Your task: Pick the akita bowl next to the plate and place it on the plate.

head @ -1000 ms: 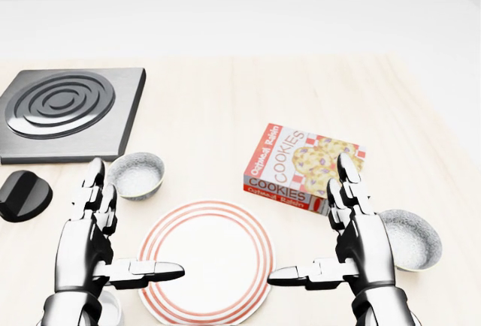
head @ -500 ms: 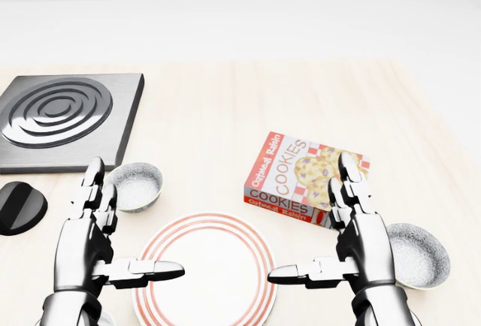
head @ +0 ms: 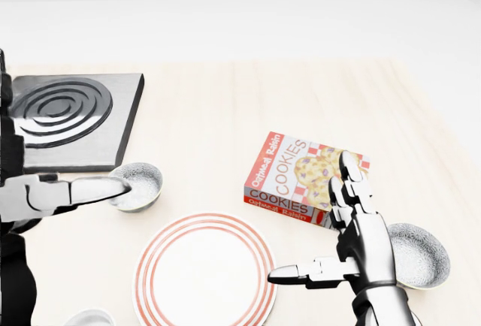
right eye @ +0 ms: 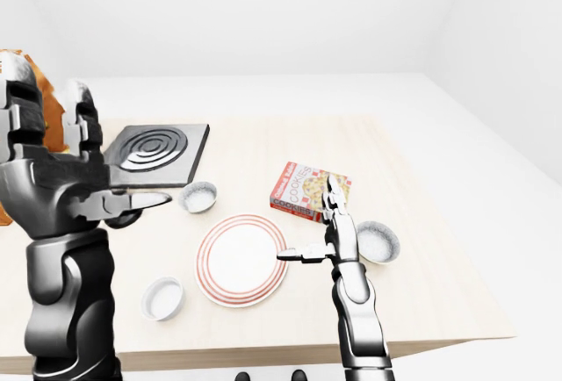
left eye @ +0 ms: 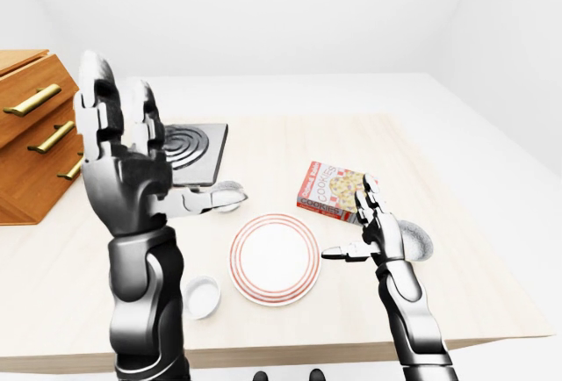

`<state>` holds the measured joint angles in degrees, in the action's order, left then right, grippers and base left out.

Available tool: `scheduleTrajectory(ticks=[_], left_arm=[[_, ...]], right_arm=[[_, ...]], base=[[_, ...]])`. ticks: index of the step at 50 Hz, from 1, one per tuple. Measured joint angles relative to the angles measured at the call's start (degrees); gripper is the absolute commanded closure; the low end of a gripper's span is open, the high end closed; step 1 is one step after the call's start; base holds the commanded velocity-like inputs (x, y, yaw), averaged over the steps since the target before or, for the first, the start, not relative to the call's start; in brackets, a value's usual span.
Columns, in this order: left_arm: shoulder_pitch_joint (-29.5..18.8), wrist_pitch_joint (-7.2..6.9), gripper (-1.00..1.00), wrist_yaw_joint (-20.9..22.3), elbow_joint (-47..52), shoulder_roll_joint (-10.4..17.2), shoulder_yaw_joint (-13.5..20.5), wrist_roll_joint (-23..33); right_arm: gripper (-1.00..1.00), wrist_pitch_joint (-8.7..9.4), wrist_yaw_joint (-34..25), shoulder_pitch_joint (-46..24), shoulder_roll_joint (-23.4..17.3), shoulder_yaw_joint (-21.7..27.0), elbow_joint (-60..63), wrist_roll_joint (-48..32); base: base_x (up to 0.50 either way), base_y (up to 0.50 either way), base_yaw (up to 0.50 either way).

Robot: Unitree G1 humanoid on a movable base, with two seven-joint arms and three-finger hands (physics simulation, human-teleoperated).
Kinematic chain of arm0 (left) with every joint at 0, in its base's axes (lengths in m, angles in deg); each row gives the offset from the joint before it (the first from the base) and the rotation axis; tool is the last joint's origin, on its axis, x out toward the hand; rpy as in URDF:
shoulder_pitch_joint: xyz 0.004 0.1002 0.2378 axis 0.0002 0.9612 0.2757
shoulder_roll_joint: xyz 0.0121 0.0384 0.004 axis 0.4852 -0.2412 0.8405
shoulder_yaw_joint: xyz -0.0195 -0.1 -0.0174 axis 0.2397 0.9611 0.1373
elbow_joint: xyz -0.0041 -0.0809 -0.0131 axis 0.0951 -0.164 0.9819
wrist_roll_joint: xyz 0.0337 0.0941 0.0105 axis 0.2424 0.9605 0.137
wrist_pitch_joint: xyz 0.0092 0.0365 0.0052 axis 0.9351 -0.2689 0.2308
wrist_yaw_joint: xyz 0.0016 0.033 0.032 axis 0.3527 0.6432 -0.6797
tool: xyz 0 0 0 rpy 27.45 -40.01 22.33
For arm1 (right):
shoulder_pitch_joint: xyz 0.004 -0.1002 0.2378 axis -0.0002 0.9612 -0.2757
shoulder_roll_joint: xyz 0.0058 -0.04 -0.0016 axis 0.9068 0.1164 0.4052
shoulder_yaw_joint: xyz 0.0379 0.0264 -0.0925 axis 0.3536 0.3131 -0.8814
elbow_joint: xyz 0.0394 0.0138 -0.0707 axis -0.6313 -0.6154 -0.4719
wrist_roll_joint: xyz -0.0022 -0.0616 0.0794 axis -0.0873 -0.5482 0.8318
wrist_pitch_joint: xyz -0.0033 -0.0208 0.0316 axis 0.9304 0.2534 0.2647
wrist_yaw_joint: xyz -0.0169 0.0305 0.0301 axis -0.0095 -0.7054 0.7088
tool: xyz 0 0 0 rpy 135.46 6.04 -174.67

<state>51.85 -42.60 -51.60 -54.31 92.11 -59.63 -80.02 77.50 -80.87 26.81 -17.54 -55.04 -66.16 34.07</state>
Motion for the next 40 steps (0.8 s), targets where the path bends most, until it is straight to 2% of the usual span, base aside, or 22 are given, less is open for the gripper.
scheduleTrajectory(ticks=[6,9,13,20,26,30,34,40], left_arm=[[-7.26,0.0,-1.0,-4.77,7.16,2.59,4.42,-6.67],[-13.16,0.0,-1.0,-9.01,9.03,5.39,7.87,-12.21],[-19.33,0.0,-1.0,-15.57,9.62,11.24,11.8,-20.69],[-25.26,0.0,-1.0,-25.32,7.48,23.97,17.27,-34.45],[-26.94,0.0,-1.0,-25.51,4.94,34.93,21.25,-44.85],[-26.66,0.0,-1.0,-25.51,3.08,41.03,23.28,-49.48],[-25.36,0.0,-1.0,-25.51,1.23,45.33,25.27,-51.72],[-21.77,0.0,-1.0,-25.51,-1.97,49.69,30.12,-52.46]], right_arm=[[-1.0,-0.05,-0.02,0.09,0.0,-0.01,0.12,-0.04],[-1.0,0.04,-0.02,0.11,0.02,-0.01,0.35,0.01],[-1.0,-0.09,-0.11,0.09,0.04,-0.02,0.34,0.15],[-1.0,-0.14,-0.32,0.13,0.08,-0.11,0.4,0.43],[-1.0,0.0,-0.32,0.4,0.14,-0.26,0.89,0.47],[-1.0,-0.15,-0.37,0.45,0.15,-0.26,0.82,0.55],[-1.0,-0.16,-0.44,0.42,0.16,-0.24,0.83,0.7],[-1.0,-0.14,-0.67,0.4,0.15,-0.23,0.98,1.05]], base=[[0.0,0.0,0.0],[0.0,0.0,0.0],[0.0,0.0,0.0],[0.0,0.0,0.0],[0.0,0.0,0.0],[0.0,0.0,0.0],[0.0,0.0,0.0],[0.0,0.0,0.0]])
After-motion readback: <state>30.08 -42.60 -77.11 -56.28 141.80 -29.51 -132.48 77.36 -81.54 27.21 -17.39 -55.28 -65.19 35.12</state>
